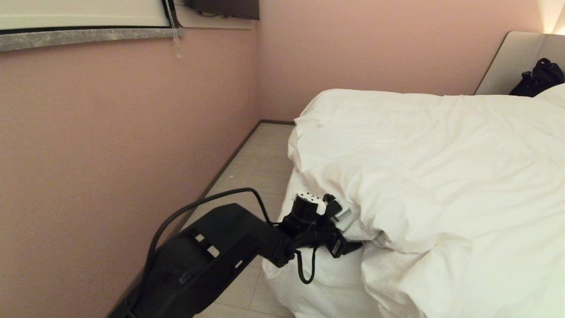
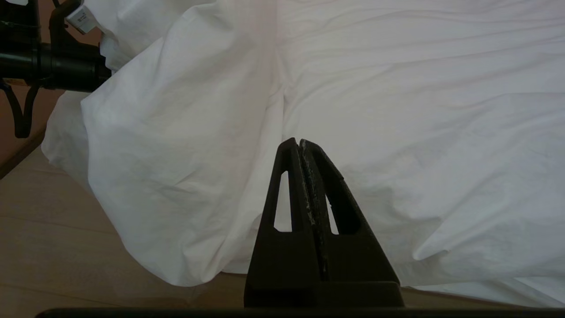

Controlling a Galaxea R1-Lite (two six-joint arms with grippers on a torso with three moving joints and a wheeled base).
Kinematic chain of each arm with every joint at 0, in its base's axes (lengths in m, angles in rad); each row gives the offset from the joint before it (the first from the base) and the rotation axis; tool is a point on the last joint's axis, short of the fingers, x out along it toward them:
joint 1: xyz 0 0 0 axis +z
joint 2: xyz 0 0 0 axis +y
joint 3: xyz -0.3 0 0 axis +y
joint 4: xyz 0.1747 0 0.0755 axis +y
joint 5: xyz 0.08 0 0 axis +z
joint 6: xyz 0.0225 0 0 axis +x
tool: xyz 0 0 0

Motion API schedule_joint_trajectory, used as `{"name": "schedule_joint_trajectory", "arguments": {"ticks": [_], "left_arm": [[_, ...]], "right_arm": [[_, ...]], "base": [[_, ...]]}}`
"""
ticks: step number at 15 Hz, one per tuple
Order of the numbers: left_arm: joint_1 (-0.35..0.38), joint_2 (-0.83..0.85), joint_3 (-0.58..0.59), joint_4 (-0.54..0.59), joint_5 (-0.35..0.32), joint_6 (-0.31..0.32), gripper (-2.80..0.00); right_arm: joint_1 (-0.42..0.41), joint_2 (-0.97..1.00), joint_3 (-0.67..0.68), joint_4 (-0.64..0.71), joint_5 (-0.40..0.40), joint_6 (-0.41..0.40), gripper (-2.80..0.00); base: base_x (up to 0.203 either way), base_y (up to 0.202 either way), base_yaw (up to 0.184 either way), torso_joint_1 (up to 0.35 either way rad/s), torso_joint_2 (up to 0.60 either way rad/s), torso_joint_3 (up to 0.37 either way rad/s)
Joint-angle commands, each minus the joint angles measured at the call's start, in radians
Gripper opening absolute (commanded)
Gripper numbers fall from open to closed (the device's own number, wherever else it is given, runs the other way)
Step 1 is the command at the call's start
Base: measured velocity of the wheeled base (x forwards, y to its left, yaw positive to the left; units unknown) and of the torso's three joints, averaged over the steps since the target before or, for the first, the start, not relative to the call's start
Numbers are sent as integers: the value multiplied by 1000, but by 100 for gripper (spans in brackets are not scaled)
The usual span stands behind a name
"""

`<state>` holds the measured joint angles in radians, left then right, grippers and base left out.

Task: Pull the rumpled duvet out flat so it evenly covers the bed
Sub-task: Flatten the corners of the folded blanket

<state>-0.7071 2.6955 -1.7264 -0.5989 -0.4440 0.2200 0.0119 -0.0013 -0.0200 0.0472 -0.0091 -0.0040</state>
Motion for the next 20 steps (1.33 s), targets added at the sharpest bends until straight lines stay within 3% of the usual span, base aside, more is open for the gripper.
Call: {"name": "schedule_joint_trajectory", "arguments": {"ticks": [1,8,13,20], "left_arm": [[-5,-1,2,-6,-2,1,-280],[-5,-39,33,-9,-4,-5,-280],[-4,-157,178,-15,-2,-16,-280],[30,-331,379,-3,23,-130,-280]], "right_arm": [[0,1,0,0,0,-1,-280],[0,1,0,0,0,-1,-280],[0,1,0,0,0,-1,-280],[0,1,0,0,0,-1,-280]], "base": [[0,0,0,0,0,0],[0,0,0,0,0,0],[0,0,0,0,0,0],[0,0,0,0,0,0]]}}
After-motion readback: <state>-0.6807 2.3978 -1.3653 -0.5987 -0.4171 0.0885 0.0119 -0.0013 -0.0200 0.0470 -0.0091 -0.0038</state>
